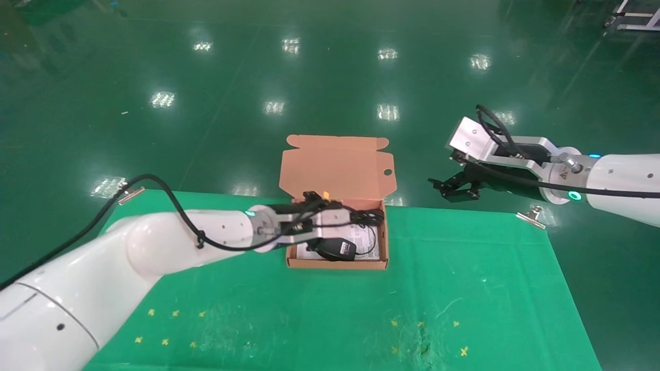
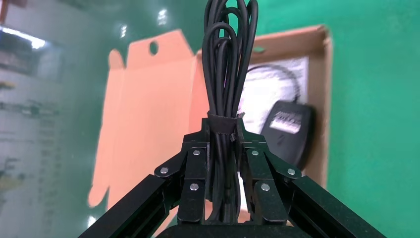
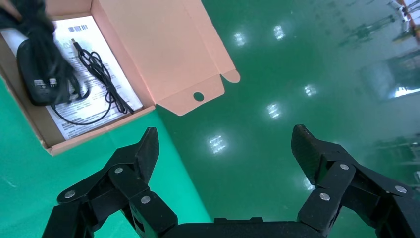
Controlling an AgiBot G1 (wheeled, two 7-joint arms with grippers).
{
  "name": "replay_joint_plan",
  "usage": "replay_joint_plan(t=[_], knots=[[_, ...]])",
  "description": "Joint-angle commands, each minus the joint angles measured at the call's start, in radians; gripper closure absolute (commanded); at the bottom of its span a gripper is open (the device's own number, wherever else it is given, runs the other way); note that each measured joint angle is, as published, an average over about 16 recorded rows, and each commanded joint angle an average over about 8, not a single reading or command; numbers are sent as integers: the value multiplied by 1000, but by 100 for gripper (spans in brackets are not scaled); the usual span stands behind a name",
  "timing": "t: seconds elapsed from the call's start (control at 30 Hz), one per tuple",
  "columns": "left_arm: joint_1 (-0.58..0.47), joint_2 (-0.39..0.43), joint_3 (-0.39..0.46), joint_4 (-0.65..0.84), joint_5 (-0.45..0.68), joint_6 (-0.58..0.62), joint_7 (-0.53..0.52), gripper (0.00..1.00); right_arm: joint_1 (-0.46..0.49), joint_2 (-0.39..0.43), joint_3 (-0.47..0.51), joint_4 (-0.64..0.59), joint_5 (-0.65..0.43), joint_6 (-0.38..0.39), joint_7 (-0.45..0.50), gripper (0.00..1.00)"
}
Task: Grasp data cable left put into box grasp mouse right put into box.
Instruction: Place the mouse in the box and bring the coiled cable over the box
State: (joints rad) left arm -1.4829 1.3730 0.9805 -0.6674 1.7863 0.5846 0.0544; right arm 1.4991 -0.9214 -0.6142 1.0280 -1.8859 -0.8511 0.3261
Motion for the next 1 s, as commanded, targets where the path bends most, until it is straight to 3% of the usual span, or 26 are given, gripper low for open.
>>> replay_joint_plan(t=[0.03,0.1,0.6,1.0], knots=[[4,1,25,-5,-33,-16,11,25,1,3,-2,7,-8,-5,12,0],[5,1,31,-6,-41,-20,14,0,1,4,-2,9,-10,-6,13,0],[-2,-32,16,-48,-56,-13,-1,0,14,4,3,15,-9,4,4,0],[-92,-105,-51,-140,-123,-42,-23,0,88,20,18,45,-27,19,-43,0]])
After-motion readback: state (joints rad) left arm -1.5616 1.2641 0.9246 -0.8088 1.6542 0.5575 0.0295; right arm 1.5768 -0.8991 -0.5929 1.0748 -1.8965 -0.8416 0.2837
